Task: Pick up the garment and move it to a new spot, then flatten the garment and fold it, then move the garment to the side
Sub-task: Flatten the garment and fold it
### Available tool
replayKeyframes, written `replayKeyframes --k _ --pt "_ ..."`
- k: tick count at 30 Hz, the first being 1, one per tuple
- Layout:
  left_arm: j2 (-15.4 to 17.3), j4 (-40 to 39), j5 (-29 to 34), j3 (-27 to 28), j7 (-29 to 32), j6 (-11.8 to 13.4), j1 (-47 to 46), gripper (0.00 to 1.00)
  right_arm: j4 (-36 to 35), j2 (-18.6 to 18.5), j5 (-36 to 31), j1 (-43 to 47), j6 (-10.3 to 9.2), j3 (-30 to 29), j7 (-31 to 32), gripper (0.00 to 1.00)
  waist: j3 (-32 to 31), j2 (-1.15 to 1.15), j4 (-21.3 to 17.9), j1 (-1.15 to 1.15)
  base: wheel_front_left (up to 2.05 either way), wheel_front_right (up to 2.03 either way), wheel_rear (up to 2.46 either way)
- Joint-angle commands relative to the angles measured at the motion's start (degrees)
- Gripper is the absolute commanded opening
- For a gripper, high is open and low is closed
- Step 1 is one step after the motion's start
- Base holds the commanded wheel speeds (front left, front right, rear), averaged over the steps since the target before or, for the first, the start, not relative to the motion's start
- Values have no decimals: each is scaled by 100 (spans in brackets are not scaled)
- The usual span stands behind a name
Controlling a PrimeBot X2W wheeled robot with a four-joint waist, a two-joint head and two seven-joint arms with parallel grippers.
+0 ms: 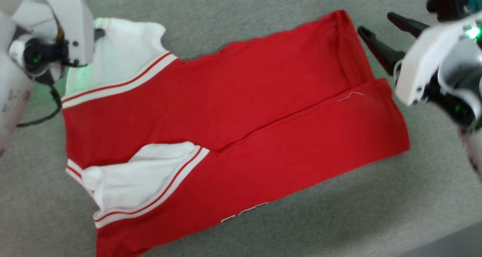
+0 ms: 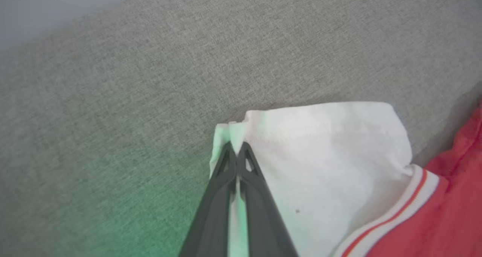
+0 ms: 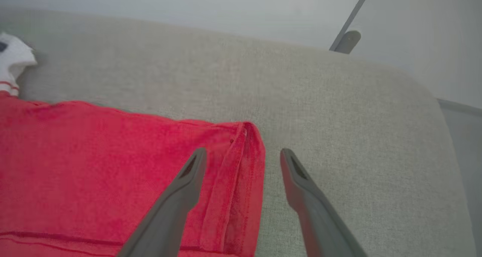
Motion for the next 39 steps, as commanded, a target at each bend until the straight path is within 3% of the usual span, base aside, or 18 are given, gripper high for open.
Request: replayKeyframes --k 1,8,18,20,21,28,33,39 --pt "-68 -35 -39 -53 -13 -23 -49 0 348 -38 88 -425 -5 138 352 100 170 0 197 0 0 0 0" --pt "-200 -165 -122 -173 -62 -10 -226 0 1698 86 595 -1473 -4 502 1507 100 378 0 484 0 0 0 0" --pt "-218 -325 -421 -249 -127 -4 -265 0 2822 234 589 -1845 -4 1013 1608 100 546 0 623 0 0 0 0" --pt "-227 -352 -478 -259 -149 -4 -264 0 2886 277 679 -1834 0 1099 1574 20 548 0 626 0 0 0 0" --pt "-229 -367 -511 -262 -160 -5 -263 0 2902 283 723 -1845 0 1143 1531 0 543 0 627 0 0 0 0" --pt "-350 -520 -936 -42 -701 -11 -45 0 2898 144 791 -1800 -1 1506 790 0 131 0 803 0 0 0 0" --pt "-213 -1204 -1313 82 -1103 -11 379 0 2805 12 1211 -1527 -1 1682 456 0 -527 0 1052 0 0 0 0" --pt "150 -2634 -1558 92 -1541 -11 974 0 2121 -696 1870 -965 -3 1951 145 0 -1171 0 1382 0 0 0 0"
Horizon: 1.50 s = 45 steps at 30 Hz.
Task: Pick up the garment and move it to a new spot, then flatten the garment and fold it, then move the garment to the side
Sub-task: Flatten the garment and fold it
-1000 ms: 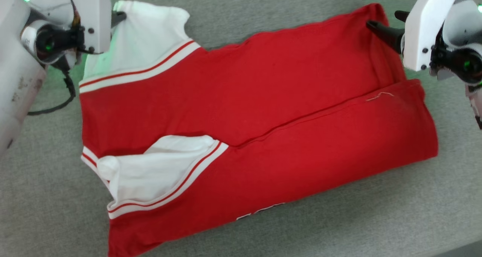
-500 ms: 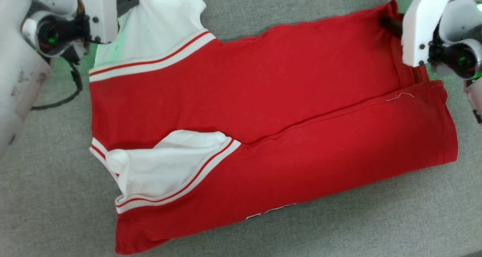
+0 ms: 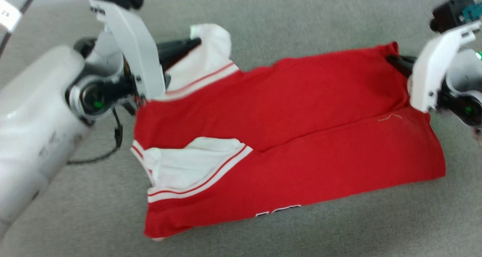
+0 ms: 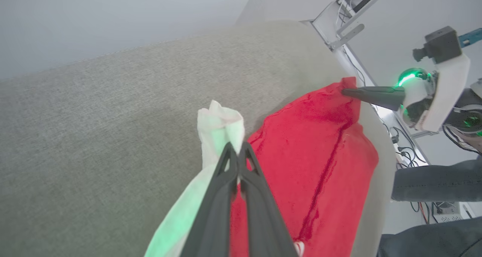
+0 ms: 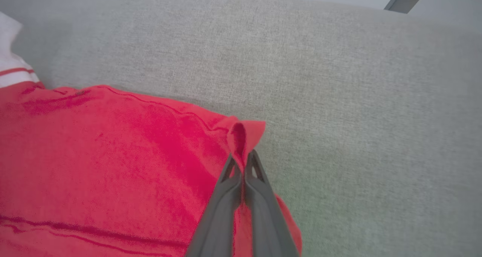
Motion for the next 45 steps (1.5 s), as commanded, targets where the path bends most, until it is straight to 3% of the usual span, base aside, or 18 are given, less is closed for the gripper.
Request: replayKeyframes --k 1,2,3,11,15,19,24,37,39,40,41,42,45 --pt "160 -505 -55 -13 -156 4 273 0 -261 -324 177 266 0 131 -130 0 -735 0 474 0 0 0 0" --pt "160 -505 -55 -13 -156 4 273 0 -261 -324 177 266 0 131 -130 0 -735 0 474 0 0 0 0" --pt "314 -1057 -69 -57 -298 3 494 0 -544 -607 362 502 -1 203 -265 0 -894 0 560 0 0 0 0" --pt "1093 -2759 -5 -307 -1091 4 1567 0 -1544 -1613 966 1432 -1 513 -601 0 -1269 0 749 0 0 0 0" --pt "1474 -3199 -117 -379 -1532 4 2189 0 -1832 -1990 1255 1856 -1 562 -716 0 -1300 0 775 0 0 0 0" --pt "1628 -3349 -168 -493 -1816 4 2633 0 -1871 -2173 1361 2121 0 552 -859 0 -1256 0 795 0 0 0 0" --pt "1508 -3169 -213 -631 -2183 4 3108 0 -1720 -2228 1536 2440 0 472 -1149 0 -1125 0 847 0 0 0 0" --pt "915 -2230 -81 -786 -2536 4 3374 2 -1171 -1872 1363 2445 -1 619 -1580 0 -740 0 792 0 0 0 0" --pt "893 -2161 -20 -787 -2615 4 3341 36 -1145 -1857 1357 2418 -1 619 -1677 63 -740 0 778 0 0 0 0" --pt "875 -2139 23 -799 -2655 4 3335 52 -1146 -1864 1316 2400 -1 648 -1708 100 -761 0 773 0 0 0 0" --pt "863 -2134 48 -805 -2702 4 3343 82 -1161 -1861 1311 2391 -1 664 -1738 100 -795 0 769 0 0 0 0" --pt "872 -2135 81 -804 -2757 4 3358 100 -1185 -1854 1346 2388 0 652 -1774 100 -837 0 767 0 0 0 0" --pt "900 -2180 118 -774 -2976 4 3439 100 -1256 -1920 1510 2481 -1 593 -1844 100 -1002 0 799 0 0 0 0"
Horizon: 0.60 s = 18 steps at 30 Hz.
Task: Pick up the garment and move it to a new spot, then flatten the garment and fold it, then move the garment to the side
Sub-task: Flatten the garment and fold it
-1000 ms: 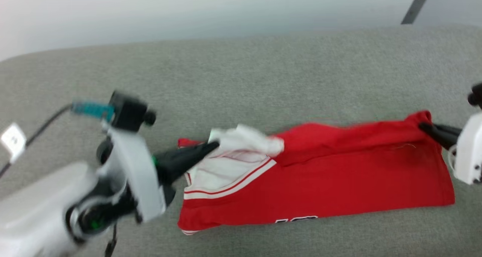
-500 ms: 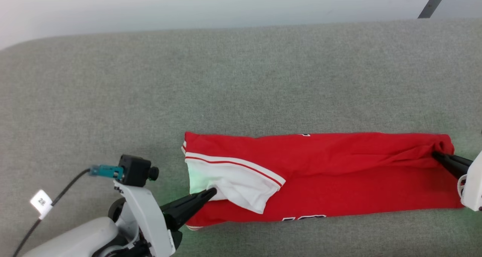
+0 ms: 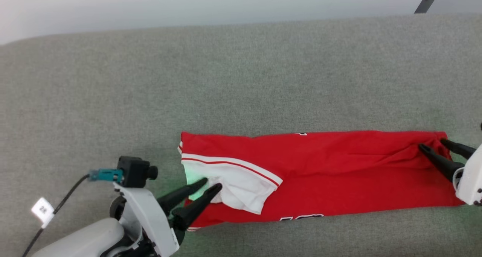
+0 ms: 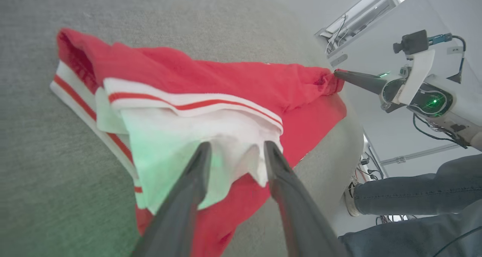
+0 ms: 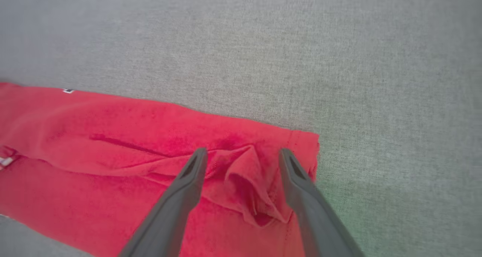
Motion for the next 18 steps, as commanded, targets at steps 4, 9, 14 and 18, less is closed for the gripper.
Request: replayKeyframes --k 4,9,14,18 --pt "56 24 16 160 -416 3 241 100 -80 -238 312 297 -2 -144 -119 100 -304 0 172 0 0 0 0" --pt "-250 286 159 533 -670 159 615 100 -67 -567 701 844 -2 -377 -394 100 -384 0 506 0 0 0 0" --pt "-630 599 545 1154 -696 256 1143 100 -119 -904 1050 1455 -1 -579 -664 100 -394 0 839 0 0 0 0" --pt "-909 801 969 1652 -690 240 1513 100 -130 -1070 1247 1765 -1 -677 -684 100 -399 0 1051 0 0 0 0"
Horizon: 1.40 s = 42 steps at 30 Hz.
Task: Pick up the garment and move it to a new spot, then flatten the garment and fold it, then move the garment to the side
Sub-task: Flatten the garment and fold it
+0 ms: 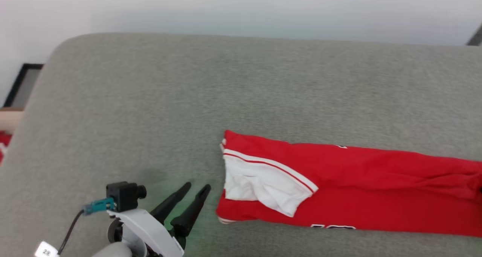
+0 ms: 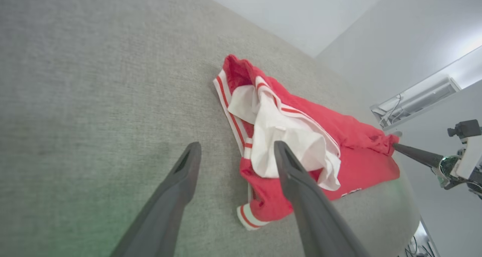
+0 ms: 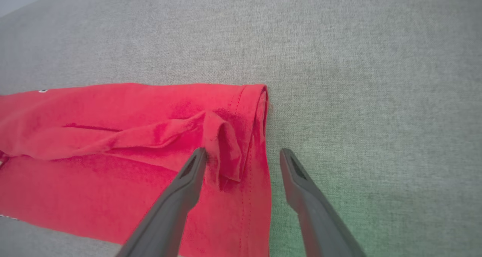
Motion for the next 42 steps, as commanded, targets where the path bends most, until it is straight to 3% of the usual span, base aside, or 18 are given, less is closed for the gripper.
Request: replayKeyframes --k 1,8,14,20,25,31,32,33,34,35,42 --pt "-118 67 224 260 2 2 139 100 29 -54 109 138 0 -51 60 100 -29 0 261 0 0 0 0" --pt "-562 275 1663 1220 2 212 472 100 313 28 437 143 0 -47 728 100 -47 0 473 0 0 0 0" --pt "-957 216 3359 2107 0 411 705 100 909 213 556 -131 -4 -44 1399 100 -57 0 527 0 0 0 0" --pt "-1474 104 4557 2975 1 496 976 100 1495 447 581 -460 -8 -22 1997 100 -71 0 510 0 0 0 0" --pt "-1950 255 5070 3505 1 240 1151 100 1857 792 505 -682 -10 68 2384 100 -46 0 499 0 0 0 0" --pt "-2283 495 5437 3889 1 -14 1215 100 2171 1275 317 -778 -9 211 2556 100 -10 0 505 0 0 0 0" --pt "-2327 534 5503 3956 1 -47 1233 100 2196 1362 284 -784 -8 249 2596 93 -13 0 506 0 0 0 0" --pt "-2362 558 5568 4024 1 -68 1246 100 2217 1440 257 -780 -4 274 2614 46 -19 0 506 0 0 0 0" --pt "-2397 574 5625 4086 1 -101 1257 100 2237 1504 257 -796 -3 277 2617 18 -22 0 504 0 0 0 0" --pt "-2429 585 5677 4150 1 -119 1272 100 2254 1550 244 -821 -3 255 2579 0 -25 0 498 0 0 0 0" --pt "-2538 603 6003 4495 1 -206 1378 100 2359 1483 113 -1146 0 -94 2086 0 -36 0 349 0 0 0 0"
